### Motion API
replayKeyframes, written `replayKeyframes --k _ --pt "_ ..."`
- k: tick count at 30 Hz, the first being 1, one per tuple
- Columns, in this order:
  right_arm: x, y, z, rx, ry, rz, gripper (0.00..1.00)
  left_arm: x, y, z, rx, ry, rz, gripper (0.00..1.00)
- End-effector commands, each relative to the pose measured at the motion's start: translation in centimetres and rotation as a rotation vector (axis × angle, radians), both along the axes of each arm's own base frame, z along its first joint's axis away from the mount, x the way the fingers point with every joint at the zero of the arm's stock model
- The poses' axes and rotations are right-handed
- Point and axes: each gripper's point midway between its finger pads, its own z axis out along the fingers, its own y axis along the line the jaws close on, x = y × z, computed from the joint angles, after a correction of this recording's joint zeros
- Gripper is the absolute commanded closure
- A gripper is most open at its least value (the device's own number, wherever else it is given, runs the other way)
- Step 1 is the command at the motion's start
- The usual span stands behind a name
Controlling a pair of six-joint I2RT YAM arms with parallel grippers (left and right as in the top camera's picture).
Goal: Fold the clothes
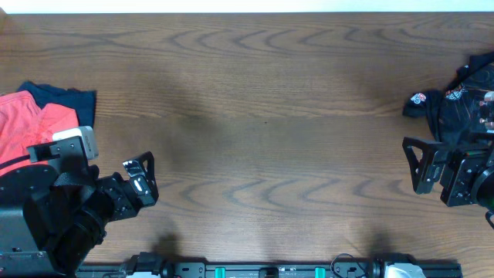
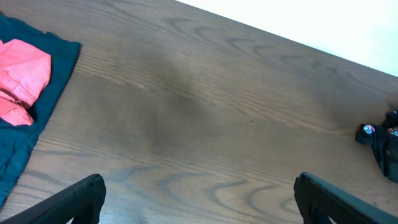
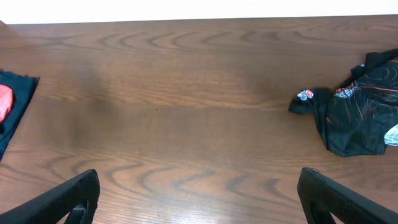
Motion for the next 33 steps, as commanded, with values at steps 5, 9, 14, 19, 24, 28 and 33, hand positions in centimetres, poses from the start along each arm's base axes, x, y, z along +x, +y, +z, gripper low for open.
replayKeyframes --k 5,9,14,19,24,28,33 --pt "-0.9 0.1 0.4 -0.002 -0.027 0.006 0.01 0.1 0.2 -0.1 0.015 0.002 0.004 0.02" --pt "-2.2 0.2 2.8 -0.003 -0.167 0.008 0.01 0.1 0.2 -0.1 0.015 0.003 0.004 0.02" --pt "-4.2 0.0 5.4 -0.013 -0.378 0.007 0.01 0.1 0.2 -0.1 0.015 0.003 0.004 0.02" --pt "-6.0 -0.1 3.8 -0.024 -0.496 0.003 0.01 0.1 0.2 -0.1 0.015 0.003 0.004 0.02" --pt "-5.6 -0.1 -1.9 -0.035 -0.519 0.01 0.01 0.1 0.2 -0.1 0.015 0.003 0.004 0.02" --pt "-3.8 0.2 -6.5 -0.028 -0.523 0.022 0.01 0.1 0.2 -0.1 0.015 0.003 0.004 0.02" --pt "-1.0 0.9 -12.4 -0.009 -0.527 0.062 0.01 0.1 0.2 -0.1 0.015 0.003 0.004 0.02"
